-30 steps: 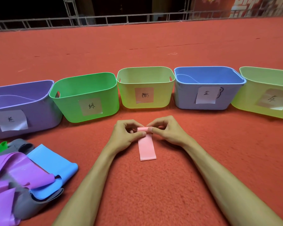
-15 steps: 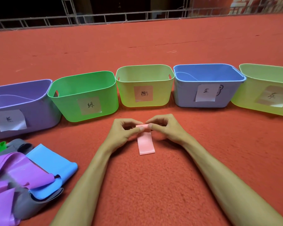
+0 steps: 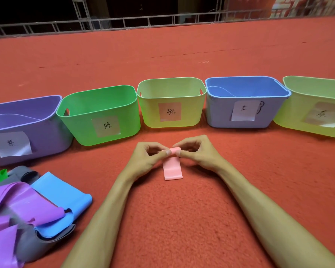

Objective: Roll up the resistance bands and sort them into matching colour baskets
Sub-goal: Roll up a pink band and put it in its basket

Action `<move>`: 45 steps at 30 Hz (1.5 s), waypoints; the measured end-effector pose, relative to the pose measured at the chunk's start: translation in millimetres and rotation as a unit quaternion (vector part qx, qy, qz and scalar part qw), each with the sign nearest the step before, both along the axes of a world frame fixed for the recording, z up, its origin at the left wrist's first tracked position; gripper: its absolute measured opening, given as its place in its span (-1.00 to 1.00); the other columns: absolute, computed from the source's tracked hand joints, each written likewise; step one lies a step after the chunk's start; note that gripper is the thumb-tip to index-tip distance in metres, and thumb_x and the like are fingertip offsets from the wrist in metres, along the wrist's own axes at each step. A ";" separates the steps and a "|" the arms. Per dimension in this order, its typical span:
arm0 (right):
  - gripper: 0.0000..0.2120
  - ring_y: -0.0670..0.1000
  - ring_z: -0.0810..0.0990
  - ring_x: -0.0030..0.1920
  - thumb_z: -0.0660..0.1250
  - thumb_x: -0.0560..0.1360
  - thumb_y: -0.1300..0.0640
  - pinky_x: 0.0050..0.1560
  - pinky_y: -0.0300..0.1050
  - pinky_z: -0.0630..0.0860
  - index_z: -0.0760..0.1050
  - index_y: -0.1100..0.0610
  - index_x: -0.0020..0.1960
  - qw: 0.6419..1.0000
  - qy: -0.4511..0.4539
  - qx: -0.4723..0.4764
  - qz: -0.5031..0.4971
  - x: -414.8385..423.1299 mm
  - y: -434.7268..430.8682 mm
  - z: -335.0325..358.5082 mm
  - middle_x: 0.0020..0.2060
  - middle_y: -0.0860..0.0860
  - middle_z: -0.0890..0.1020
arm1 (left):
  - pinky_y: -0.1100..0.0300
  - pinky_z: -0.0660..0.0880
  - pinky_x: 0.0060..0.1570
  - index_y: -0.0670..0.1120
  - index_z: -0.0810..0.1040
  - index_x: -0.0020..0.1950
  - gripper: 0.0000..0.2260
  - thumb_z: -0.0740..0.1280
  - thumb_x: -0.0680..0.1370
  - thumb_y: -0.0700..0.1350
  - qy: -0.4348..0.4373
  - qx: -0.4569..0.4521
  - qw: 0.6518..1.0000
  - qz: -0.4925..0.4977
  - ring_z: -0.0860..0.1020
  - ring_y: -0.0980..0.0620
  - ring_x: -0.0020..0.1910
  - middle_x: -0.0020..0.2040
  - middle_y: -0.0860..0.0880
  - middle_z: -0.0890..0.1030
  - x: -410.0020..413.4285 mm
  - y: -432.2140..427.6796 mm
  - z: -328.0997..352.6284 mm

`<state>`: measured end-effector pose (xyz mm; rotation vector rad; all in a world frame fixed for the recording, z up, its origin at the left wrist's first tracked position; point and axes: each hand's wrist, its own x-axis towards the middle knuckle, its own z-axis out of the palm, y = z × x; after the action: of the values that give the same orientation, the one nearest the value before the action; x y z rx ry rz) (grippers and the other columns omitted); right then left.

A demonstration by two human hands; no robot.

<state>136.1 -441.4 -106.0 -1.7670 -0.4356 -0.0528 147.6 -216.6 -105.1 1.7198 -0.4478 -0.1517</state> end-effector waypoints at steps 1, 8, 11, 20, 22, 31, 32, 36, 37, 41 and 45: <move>-0.78 -0.01 0.69 -0.07 0.53 0.49 0.24 0.06 -0.10 0.58 0.70 0.24 0.13 1.000 0.001 -0.002 -0.004 0.7 0.6 -0.4 -0.06 0.12 0.76 | 0.44 0.41 -0.29 -0.25 0.73 0.01 -0.89 0.49 0.57 -0.20 -0.005 0.000 1.000 -0.001 0.56 0.24 -0.30 -0.21 0.02 0.72 -0.3 1.0 0.4; -0.85 0.01 0.70 0.01 0.44 0.59 0.19 0.14 0.00 0.58 0.72 0.24 0.09 0.999 0.018 -0.021 0.024 -0.5 1.3 3.8 -0.02 0.12 0.77 | 0.16 0.45 -0.11 -0.13 0.75 0.04 -0.81 0.57 0.47 -0.09 -0.030 -0.011 0.999 -0.008 0.57 0.05 -0.16 -0.08 -0.17 0.74 0.7 4.6 1.3; -0.86 -0.01 0.70 -0.01 0.44 0.59 0.24 0.10 -0.09 0.60 0.71 0.26 0.09 0.999 0.013 -0.013 0.029 -2.9 0.9 5.4 -0.02 0.12 0.77 | 0.30 0.47 -0.11 -0.14 0.74 0.07 -0.81 0.56 0.49 -0.13 -0.030 0.005 1.000 -0.003 0.57 0.16 -0.20 -0.13 -0.01 0.73 -0.8 2.1 2.2; -0.81 -0.08 0.71 -0.06 0.48 0.51 0.37 -0.01 -0.25 0.57 0.70 0.30 0.12 0.999 0.010 0.039 0.010 -4.8 1.1 3.1 -0.04 0.10 0.77 | 0.35 0.34 -0.39 -0.26 0.70 0.03 -0.85 0.45 0.60 -0.16 0.018 0.003 1.000 -0.025 0.45 0.18 -0.38 -0.32 0.04 0.62 2.9 1.5 -0.7; -0.77 -0.07 0.68 -0.09 0.52 0.49 0.34 -0.01 -0.23 0.55 0.70 0.26 0.14 0.999 0.006 0.034 0.005 -3.1 2.1 1.8 -0.08 0.14 0.76 | 0.35 0.42 -0.27 -0.24 0.70 0.06 -0.87 0.46 0.59 -0.19 0.002 0.007 1.000 -0.027 0.52 0.16 -0.29 -0.22 -0.02 0.67 2.5 3.8 1.7; -0.89 -0.04 0.68 -0.07 0.47 0.56 0.24 -0.01 -0.19 0.56 0.72 0.27 0.04 1.000 0.013 0.023 -0.006 -3.8 3.5 2.4 -0.07 0.15 0.76 | 0.28 0.38 -0.20 -0.15 0.68 0.09 -0.83 0.54 0.52 -0.20 -0.017 0.014 0.999 -0.024 0.43 0.14 -0.27 -0.22 0.03 0.63 2.8 5.1 -0.4; -0.88 -0.02 0.69 -0.06 0.48 0.55 0.23 0.02 -0.16 0.57 0.72 0.27 0.05 1.000 0.011 0.026 -0.007 -4.2 3.1 3.1 -0.06 0.15 0.76 | 0.27 0.39 -0.18 -0.14 0.68 0.10 -0.83 0.54 0.53 -0.19 -0.015 0.014 0.999 -0.025 0.45 0.13 -0.27 -0.23 -0.01 0.63 2.5 4.4 -0.4; -0.84 0.13 0.74 0.03 0.51 0.53 0.20 0.13 0.00 0.62 0.71 0.27 0.06 0.999 0.006 0.045 0.001 -6.8 3.7 7.0 -0.04 0.14 0.76 | 0.30 0.43 -0.15 -0.13 0.70 0.04 -0.87 0.45 0.61 -0.08 -0.008 0.022 0.999 -0.032 0.53 0.16 -0.24 -0.22 -0.05 0.66 0.5 1.8 3.9; -0.83 0.19 0.74 0.06 0.52 0.53 0.20 0.15 0.03 0.62 0.71 0.27 0.07 0.999 0.006 0.044 0.001 -6.7 4.3 7.2 -0.03 0.14 0.76 | 0.29 0.42 -0.18 -0.16 0.70 0.01 -0.85 0.42 0.63 -0.09 -0.002 0.025 0.999 -0.029 0.51 0.17 -0.27 -0.25 0.02 0.63 0.5 1.5 3.9; -0.83 0.10 0.74 0.00 0.53 0.51 0.22 0.07 -0.09 0.62 0.71 0.26 0.07 0.999 0.012 0.037 0.002 -7.1 4.0 6.6 -0.05 0.14 0.77 | 0.22 0.39 -0.24 -0.21 0.70 0.03 -0.85 0.41 0.63 -0.13 0.006 0.022 0.999 -0.031 0.48 0.10 -0.26 -0.23 0.00 0.63 1.0 2.5 3.3; -0.83 -0.04 0.70 -0.06 0.53 0.50 0.21 0.03 -0.20 0.57 0.71 0.24 0.08 0.999 0.012 0.031 -0.020 -5.7 4.8 6.1 -0.06 0.11 0.77 | 0.19 0.46 -0.14 -0.17 0.71 0.08 -0.84 0.46 0.59 -0.10 0.000 0.007 0.999 -0.036 0.55 0.09 -0.16 -0.07 -0.13 0.72 -0.9 5.1 6.0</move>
<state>130.4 -436.6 -99.9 -1.7130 -0.3780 -0.0722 146.7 -211.5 -99.1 1.7190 -0.5099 -0.2077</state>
